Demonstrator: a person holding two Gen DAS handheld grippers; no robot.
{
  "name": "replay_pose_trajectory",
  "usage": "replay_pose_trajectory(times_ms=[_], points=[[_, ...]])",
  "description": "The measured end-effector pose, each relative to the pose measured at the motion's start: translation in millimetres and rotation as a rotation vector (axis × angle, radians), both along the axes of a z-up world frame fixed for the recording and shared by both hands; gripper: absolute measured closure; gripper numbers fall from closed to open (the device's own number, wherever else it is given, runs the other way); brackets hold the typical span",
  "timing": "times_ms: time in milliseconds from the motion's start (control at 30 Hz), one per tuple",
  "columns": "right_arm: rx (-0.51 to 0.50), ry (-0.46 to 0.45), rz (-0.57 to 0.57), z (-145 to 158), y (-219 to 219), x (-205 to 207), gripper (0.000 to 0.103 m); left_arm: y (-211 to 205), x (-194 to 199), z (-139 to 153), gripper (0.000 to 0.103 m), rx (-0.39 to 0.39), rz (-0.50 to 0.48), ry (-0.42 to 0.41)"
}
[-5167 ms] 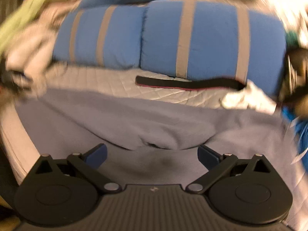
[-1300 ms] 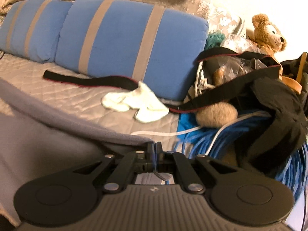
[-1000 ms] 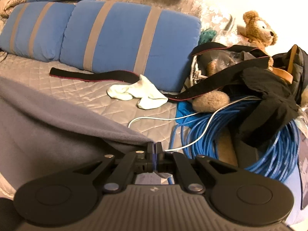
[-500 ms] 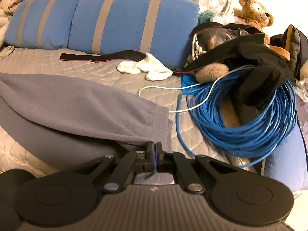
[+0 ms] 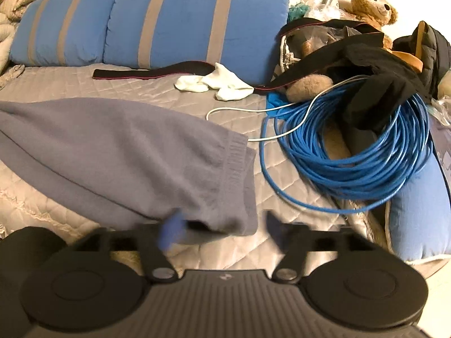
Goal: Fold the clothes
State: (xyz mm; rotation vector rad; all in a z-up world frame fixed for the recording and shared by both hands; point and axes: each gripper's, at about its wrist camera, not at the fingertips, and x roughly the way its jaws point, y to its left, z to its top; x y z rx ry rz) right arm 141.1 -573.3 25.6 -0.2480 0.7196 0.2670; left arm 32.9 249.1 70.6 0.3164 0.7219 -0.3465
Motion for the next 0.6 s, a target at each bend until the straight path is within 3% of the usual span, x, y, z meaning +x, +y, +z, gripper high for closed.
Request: replay_pose_trajectory(times_ms=[267, 400, 467, 600], points=[[0.020, -0.059, 0.057, -5.5, 33.5, -19.4, 0.007, -93.8, 7.7, 9.4, 0.046, 0.085, -0.123, -0.114], [-0.078, -0.131, 0.063, -11.5, 52.2, -24.9, 0.007, -142.5, 12.5, 6.0, 0.046, 0.124, -0.177, -0.170], [-0.183, -0.177, 0.055, -18.2, 61.4, -26.9, 0.007, -163.3, 15.9, 1.4, 0.046, 0.117, -0.193, -0.177], [-0.177, -0.157, 0.024, -26.8, 57.5, -22.9, 0.008, -200.5, 21.3, -7.0, 0.046, 0.097, -0.196, -0.188]])
